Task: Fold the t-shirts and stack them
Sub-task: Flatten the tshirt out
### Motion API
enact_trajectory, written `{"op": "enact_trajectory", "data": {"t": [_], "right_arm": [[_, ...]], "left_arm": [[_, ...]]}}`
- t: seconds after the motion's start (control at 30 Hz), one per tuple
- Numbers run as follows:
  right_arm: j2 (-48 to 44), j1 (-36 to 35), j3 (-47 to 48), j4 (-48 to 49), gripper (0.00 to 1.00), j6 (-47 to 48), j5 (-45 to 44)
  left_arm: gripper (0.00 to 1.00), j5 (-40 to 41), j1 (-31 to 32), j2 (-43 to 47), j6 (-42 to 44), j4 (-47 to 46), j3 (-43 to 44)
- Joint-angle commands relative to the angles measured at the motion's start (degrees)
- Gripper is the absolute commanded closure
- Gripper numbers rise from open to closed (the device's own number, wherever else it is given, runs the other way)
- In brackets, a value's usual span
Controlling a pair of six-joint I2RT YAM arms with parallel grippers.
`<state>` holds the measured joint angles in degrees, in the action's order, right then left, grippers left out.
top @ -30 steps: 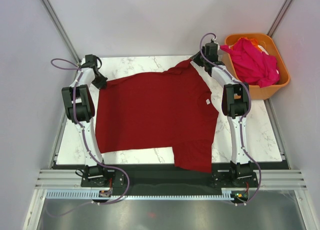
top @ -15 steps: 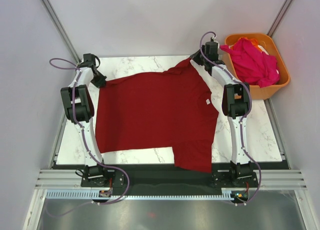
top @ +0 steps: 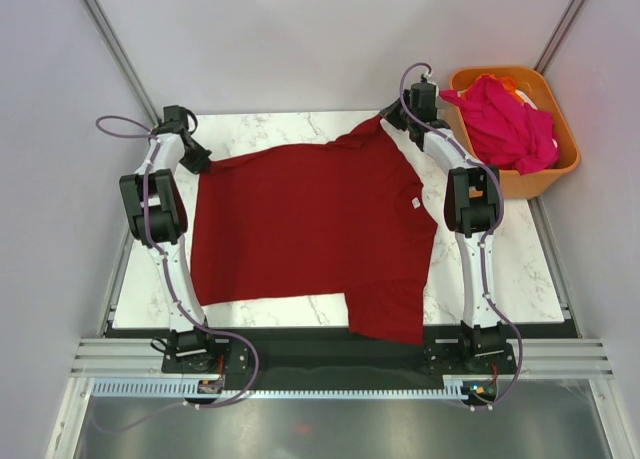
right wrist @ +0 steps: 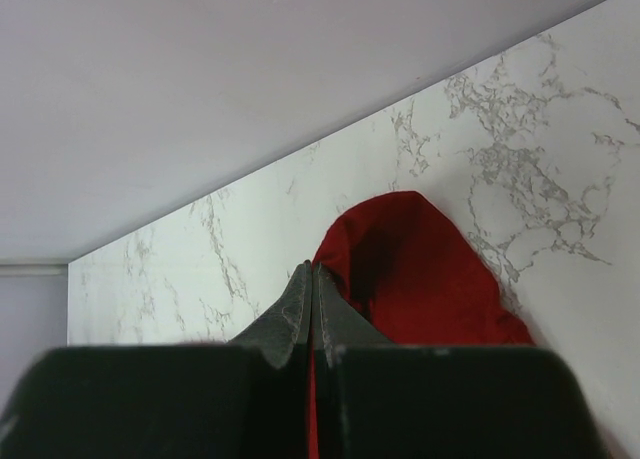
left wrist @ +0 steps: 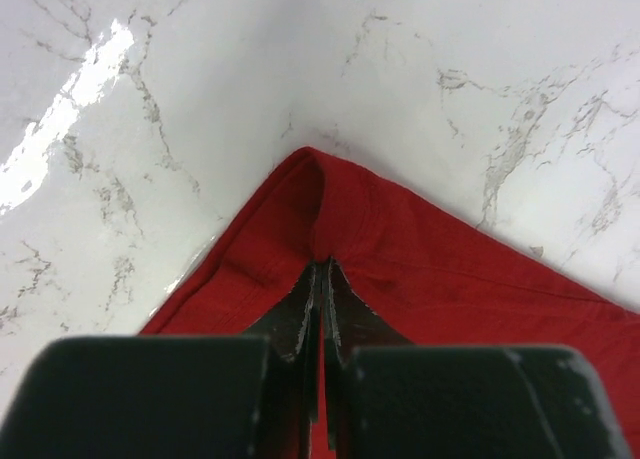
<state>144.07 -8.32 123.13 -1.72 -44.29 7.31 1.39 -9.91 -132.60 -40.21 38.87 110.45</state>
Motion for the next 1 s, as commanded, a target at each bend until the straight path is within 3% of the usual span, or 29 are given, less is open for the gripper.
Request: {"op": "enact_trajectory", "data": {"t": [0.0,0.17,0.27,0.3,0.33,0.4,0.43,0.5,0.57,0.6,0.8,0.97], "right_arm": [[-3.4,0.2,1.5,1.4,1.00,0.4,1.5],[-0.6,0.8,2.7,11.7,1.00,-3.6,4.7],[4.4,1.8,8.3,15.2,1.00,-10.1,5.7],[5.9,2.2,9.9,15.7,0.97,-14.0,5.3],[7.4,2.4,11.2,16.1,0.84,-15.9,5.2],[10.3,2.7,12.6,19.0,0.49,-19.8,4.2],[11.7,2.6,12.8,19.9,0.02,-22.1,3.9],[12.5,2.6,13.0,21.1,0.02,-23.1,4.3],[11.9,2.5,11.3,23.2,0.02,-23.0,5.7],[11.3,2.4,10.2,23.6,0.02,-22.6,6.0],[1.1,2.3,-5.0,26.8,0.03,-17.0,5.8],[-8.8,-1.4,-14.1,19.1,0.06,-6.9,2.1]], "left_arm": [[0.98,-0.2,-0.9,2.1,-1.7,-1.1,4.3],[0.98,-5.4,-3.6,-1.3,-4.3,-1.2,10.3],[0.98,-8.7,-6.0,-6.8,-6.9,-1.2,17.1],[0.94,-10.4,-7.0,-8.5,-7.7,-1.2,21.3],[0.88,-11.9,-7.7,-10.2,-8.7,-1.2,23.4],[0.79,-15.3,-9.8,-15.3,-13.0,-1.5,27.6],[0.51,-17.4,-10.5,-16.5,-15.5,-1.7,28.4],[0.21,-19.0,-12.0,-18.2,-17.2,-3.6,28.6],[0.18,-21.9,-13.0,-18.4,-19.4,-4.9,27.6],[0.10,-22.6,-13.8,-18.3,-19.6,-5.1,27.1],[0.13,-18.6,-13.8,-9.0,-14.9,-5.4,19.4],[0.17,-12.7,-10.1,2.3,-7.0,-5.4,9.8]]}}
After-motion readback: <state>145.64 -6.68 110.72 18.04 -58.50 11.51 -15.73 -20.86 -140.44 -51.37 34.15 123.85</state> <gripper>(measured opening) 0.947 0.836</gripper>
